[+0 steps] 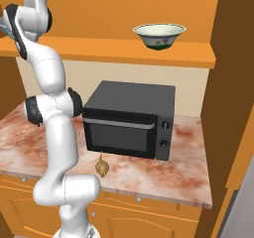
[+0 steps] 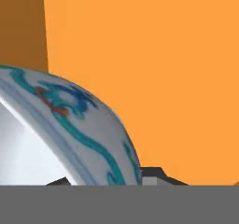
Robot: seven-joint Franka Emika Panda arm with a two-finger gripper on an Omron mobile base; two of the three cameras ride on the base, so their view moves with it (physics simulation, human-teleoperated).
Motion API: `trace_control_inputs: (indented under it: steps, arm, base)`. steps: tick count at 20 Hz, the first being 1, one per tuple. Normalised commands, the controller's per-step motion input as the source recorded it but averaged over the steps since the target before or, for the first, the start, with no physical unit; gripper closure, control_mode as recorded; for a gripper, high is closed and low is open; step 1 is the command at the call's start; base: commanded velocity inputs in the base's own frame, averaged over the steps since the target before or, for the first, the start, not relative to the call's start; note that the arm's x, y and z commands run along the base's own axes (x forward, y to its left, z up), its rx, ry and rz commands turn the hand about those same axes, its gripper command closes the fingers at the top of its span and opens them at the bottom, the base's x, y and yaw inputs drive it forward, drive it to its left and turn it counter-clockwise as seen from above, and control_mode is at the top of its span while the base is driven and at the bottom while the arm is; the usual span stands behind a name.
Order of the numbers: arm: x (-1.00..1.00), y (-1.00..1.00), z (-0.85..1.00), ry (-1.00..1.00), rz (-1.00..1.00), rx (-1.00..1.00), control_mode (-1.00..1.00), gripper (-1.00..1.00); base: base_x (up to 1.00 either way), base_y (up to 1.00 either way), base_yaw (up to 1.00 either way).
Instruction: Pick both bowls and place them on the counter. Then place the peach in one bowl and place the onion in the other bowl.
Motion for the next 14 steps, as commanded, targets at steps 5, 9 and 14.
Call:
trace_control_inputs:
  steps: [5, 9, 14]
  arm:
    - [-0.68, -0.15, 0.0, 0.02, 0.0, 0.01, -1.0, 1.0]
    - [-0.81, -0.12, 0.0, 0.0, -0.02, 0.07, -1.0, 1.0]
    - [-0.92, -0.15, -0.04, 0.01, 0.0, 0.0, -1.0, 1.0]
  base:
    - [0.0, 0.0, 0.0]
    - [0.0, 0.0, 0.0]
    - [0.0, 0.0, 0.0]
